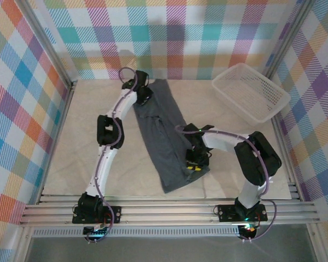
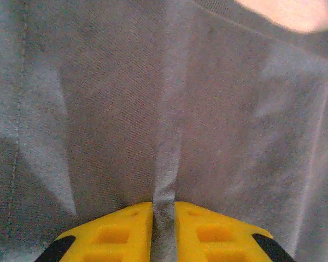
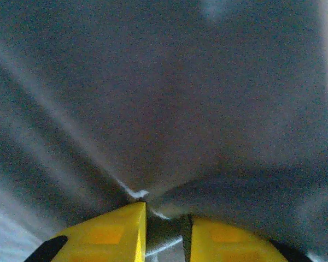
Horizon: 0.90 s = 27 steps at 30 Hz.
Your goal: Fold and stack the t-shirts
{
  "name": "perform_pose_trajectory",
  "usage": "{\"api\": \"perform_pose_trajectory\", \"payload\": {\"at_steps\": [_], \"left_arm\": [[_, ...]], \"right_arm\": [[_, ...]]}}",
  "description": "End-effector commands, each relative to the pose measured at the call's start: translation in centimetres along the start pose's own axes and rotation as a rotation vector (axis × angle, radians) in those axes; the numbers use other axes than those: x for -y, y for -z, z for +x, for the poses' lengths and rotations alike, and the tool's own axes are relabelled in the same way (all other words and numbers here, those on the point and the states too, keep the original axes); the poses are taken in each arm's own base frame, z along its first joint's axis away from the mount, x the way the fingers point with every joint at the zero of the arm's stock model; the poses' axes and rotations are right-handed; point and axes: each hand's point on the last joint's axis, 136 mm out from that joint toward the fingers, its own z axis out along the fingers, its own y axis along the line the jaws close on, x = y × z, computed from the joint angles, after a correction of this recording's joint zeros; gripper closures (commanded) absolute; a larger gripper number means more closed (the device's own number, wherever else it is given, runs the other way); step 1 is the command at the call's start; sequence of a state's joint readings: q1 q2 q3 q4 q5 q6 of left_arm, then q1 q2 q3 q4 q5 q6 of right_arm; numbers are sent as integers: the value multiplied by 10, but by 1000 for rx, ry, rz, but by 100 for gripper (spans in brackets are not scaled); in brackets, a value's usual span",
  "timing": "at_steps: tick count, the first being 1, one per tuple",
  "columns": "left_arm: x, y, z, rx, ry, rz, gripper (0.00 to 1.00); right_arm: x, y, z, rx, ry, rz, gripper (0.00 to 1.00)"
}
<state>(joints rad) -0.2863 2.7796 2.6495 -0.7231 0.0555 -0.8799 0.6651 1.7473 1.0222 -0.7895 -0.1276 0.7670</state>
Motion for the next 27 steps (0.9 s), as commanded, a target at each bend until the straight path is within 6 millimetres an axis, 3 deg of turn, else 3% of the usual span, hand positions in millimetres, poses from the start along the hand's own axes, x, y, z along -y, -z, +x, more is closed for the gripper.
{"api": "perform_pose_trajectory", "payload": {"at_steps": [1,4,6,9,12,16,19,21,24,27], "left_arm": [[28,-30,51,-134,15,126,80],[42,-29,53,-121,12,174,77],[53,-13,43,-92,-2,192,70],[85,37,17,-12,-64,252,58],[103,94,-1,50,-106,262,54],[96,164,5,58,-167,198,53],[53,191,41,-10,-179,143,52],[7,203,72,-88,-166,78,53],[-70,228,143,-275,-169,1,55],[-143,254,221,-471,-217,-76,56]], "right_arm": [[-34,-17,23,-104,-52,-53,74],[-56,-17,25,-127,-48,-87,74],[-61,-8,21,-101,-51,-101,74],[-65,16,13,-43,-37,-140,69],[-63,40,9,-3,-43,-175,64],[-39,80,5,73,-65,-203,60],[-12,95,6,125,-90,-240,57],[7,93,10,137,-106,-257,56],[31,82,26,106,-105,-252,55],[40,60,47,17,-76,-241,54]]}}
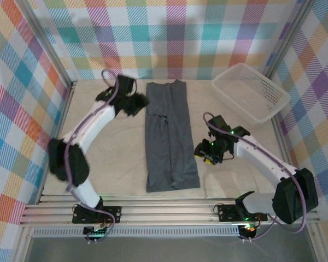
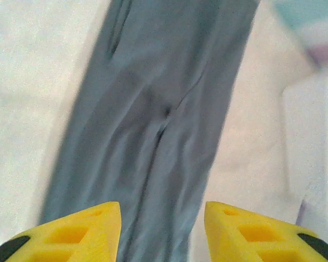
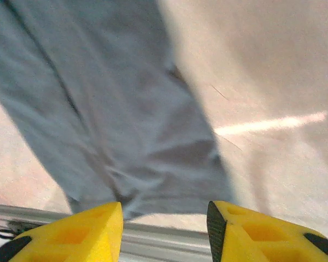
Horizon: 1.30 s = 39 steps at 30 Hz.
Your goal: Fold and stack the t-shirts
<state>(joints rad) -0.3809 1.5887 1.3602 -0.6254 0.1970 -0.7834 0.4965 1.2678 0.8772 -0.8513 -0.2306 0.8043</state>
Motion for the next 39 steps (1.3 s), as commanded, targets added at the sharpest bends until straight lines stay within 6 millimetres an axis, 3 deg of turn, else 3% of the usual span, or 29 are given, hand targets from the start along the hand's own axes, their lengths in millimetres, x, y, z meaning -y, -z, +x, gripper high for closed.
{"api": "perform_pose_trajectory", "payload": {"at_steps": [1,5,9,18,22,25,29,32,39], "left_arm": [[-88,-10,132,-371,-23,-165,56],[-130,3,217,-506,-18,-159,54],[-133,-3,244,-503,-38,-122,51],[-135,-43,264,-524,-124,-193,55],[-130,-58,268,-531,-146,-200,66],[-126,-63,267,-523,-162,-210,81],[-125,-59,266,-512,-172,-218,95],[-130,-48,263,-494,-169,-229,100],[-128,-23,259,-461,-142,-178,100]], "right_arm": [[28,-21,36,-156,39,60,54],[39,-42,48,-199,98,82,53],[37,-60,53,-225,130,85,52],[35,-87,61,-267,131,117,55],[27,-92,57,-269,131,111,61],[21,-95,56,-272,125,98,68],[14,-91,57,-268,122,81,84],[13,-81,60,-264,113,71,96],[9,-60,76,-297,85,22,100]]}}
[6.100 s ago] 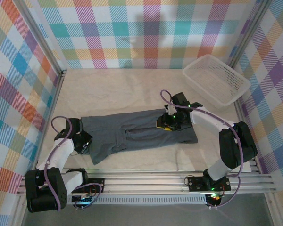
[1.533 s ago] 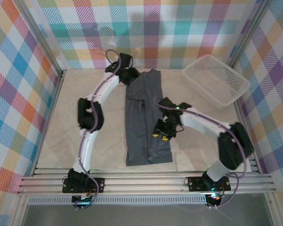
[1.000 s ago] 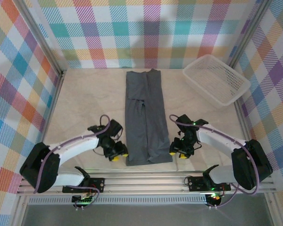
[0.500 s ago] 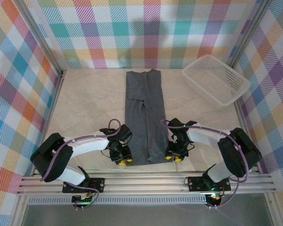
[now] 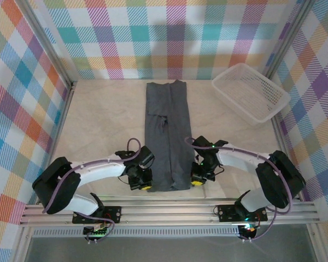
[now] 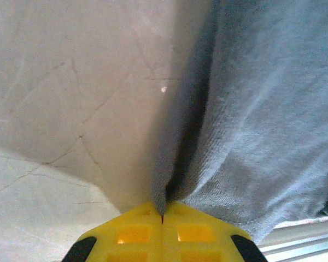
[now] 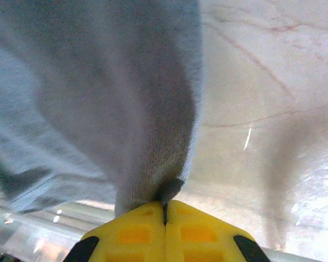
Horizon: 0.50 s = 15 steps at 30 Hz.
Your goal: Fold and stack the t-shirts
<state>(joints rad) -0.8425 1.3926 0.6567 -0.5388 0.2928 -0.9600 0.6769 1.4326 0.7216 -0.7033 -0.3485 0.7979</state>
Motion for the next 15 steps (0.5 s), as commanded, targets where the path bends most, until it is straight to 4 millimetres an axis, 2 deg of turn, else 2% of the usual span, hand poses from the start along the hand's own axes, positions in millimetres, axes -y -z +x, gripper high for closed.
{"api": "perform_pose_trajectory", "payload": {"at_steps": [1,4,8,11,15], "left_arm": [[17,12,-4,63,-12,94,100],[24,29,-7,111,-3,136,100],[32,49,-19,179,27,170,100],[34,61,-33,223,68,196,100],[39,79,-59,279,134,249,100]], "right_arm": [[-7,9,16,-36,-16,-58,100],[-10,19,19,-23,-24,-68,100],[-12,31,13,24,-23,-50,100],[-19,41,2,56,-30,-58,100],[-34,63,-26,122,-46,-93,100]]}}
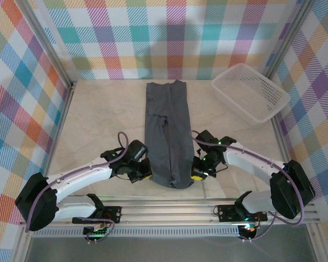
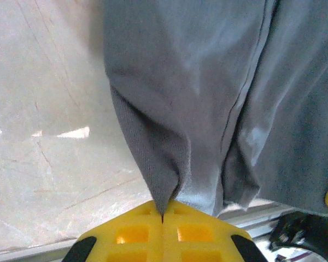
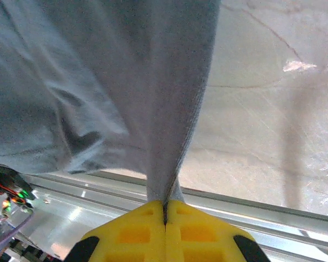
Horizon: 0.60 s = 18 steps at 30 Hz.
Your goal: Fold and stack the t-shirts
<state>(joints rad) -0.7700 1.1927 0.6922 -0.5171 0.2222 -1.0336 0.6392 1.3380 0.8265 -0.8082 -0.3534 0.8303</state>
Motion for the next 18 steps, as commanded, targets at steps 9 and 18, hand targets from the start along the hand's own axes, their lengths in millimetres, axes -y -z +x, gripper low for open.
{"api": "perform_pose_trajectory", "payload": {"at_steps": [9,18], "left_arm": [[49,33,-117,221,167,147,100],[68,13,-204,272,170,122,100]], "right_arm": [[-49,54,-116,188,-74,-110,100],[-67,56,-206,250,-113,-130,100]]}}
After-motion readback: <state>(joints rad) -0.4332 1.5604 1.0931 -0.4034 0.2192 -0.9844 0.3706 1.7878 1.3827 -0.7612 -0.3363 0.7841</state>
